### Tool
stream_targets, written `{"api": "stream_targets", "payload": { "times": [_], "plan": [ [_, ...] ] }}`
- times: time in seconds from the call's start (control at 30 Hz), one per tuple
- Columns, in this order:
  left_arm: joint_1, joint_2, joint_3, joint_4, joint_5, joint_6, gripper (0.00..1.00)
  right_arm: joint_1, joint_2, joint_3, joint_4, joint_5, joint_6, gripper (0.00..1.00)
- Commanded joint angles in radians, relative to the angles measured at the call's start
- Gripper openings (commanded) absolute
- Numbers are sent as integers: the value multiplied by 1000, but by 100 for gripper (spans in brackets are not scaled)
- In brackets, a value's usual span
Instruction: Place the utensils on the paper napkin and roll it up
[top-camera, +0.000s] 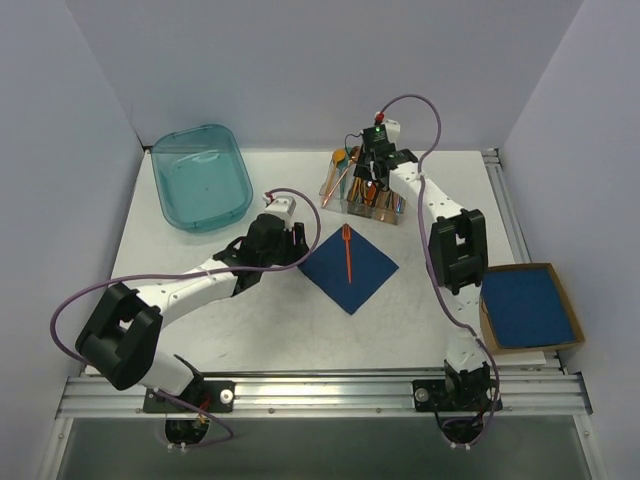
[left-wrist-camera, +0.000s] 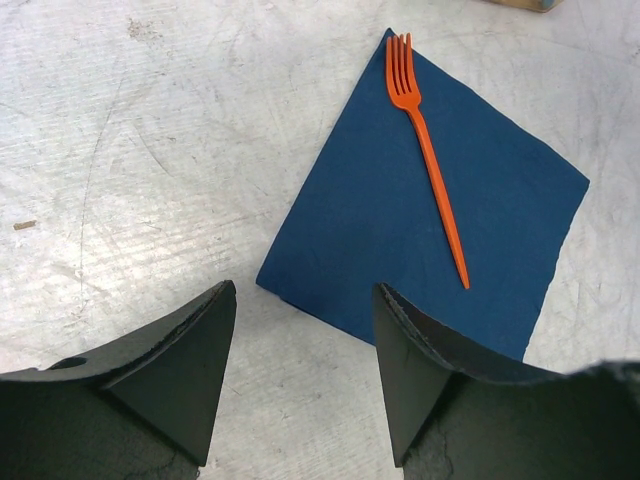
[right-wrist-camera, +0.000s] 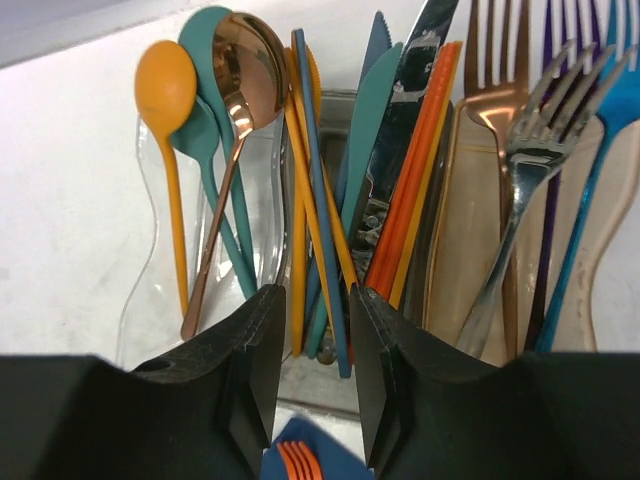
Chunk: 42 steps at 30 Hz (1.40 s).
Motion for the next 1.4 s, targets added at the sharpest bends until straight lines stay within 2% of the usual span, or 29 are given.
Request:
{"api": "stream_targets", "payload": {
  "times": [0.0,0.53,0.93,1.37],
  "plan": [
    [-2,-7,8,45,8,12,66,-1,45,72,-33,19,-67,33],
    [-4,1,11,45,8,14,65,-16,166,142,-10,1,-97,30],
    [-4,9,14,46,8,14,66,-11,197,139,7,-21,-107,29],
    [-4,12,17,43,8,14,66,10,230,149,-23,16,-132,23]
  ]
}}
